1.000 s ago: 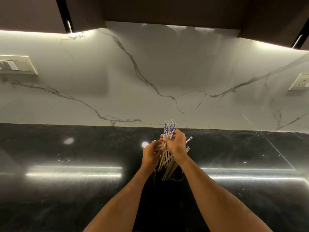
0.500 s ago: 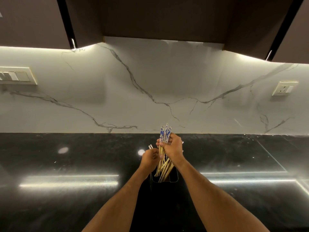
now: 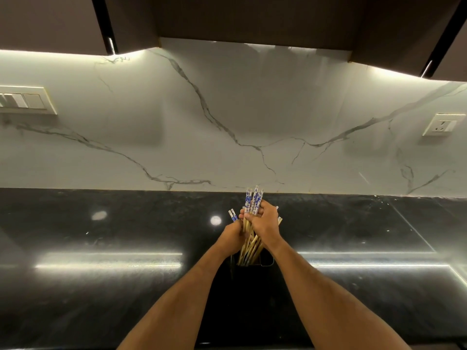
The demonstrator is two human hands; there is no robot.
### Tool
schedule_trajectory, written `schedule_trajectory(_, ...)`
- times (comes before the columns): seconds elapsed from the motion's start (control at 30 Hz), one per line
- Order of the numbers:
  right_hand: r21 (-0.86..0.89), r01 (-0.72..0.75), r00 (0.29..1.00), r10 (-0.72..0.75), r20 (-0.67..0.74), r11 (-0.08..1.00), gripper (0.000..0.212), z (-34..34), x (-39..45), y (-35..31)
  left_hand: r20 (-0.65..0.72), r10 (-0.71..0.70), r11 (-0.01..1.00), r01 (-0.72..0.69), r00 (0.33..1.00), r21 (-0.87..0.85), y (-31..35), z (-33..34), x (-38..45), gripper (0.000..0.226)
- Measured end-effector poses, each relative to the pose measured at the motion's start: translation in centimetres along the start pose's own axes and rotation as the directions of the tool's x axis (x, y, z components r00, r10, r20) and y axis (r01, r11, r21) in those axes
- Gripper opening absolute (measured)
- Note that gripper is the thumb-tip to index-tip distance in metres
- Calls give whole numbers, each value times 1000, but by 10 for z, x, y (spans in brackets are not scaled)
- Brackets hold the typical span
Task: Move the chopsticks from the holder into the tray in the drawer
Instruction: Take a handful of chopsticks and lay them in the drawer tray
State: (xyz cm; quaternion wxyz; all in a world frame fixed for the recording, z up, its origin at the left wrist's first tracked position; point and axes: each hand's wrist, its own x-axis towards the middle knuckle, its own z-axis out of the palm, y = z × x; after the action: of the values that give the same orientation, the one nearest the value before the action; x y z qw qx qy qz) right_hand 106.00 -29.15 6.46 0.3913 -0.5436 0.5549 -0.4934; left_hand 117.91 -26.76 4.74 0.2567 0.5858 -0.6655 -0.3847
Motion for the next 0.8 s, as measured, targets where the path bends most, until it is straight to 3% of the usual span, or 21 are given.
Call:
schedule_trajectory(0.13, 5, -18, 1000, 18, -23, 1000, 32, -1, 3, 5, 86, 5, 993, -15, 996, 117, 6, 1, 2, 31)
schedule_trajectory(0.27, -3, -70, 997, 70, -32, 998, 32, -3, 6, 10, 115, -14, 978, -11, 993, 210, 15, 1, -1, 27)
schedule_trajectory(0.47, -32, -88, 996, 87, -24, 996, 34, -4, 6, 15, 172, -24, 987, -4, 985, 162, 4, 12, 15, 44)
schedule_trajectory(0.6, -27, -90, 996, 90, -21, 996, 31, -5, 5, 17, 205, -85, 992, 63, 975, 108, -2, 17, 21, 73)
schedule_trajectory(0.8, -27, -79, 997, 79, -22, 996, 31, -9, 6, 15, 162, -113, 984, 88, 980, 154, -28, 35, 35, 66)
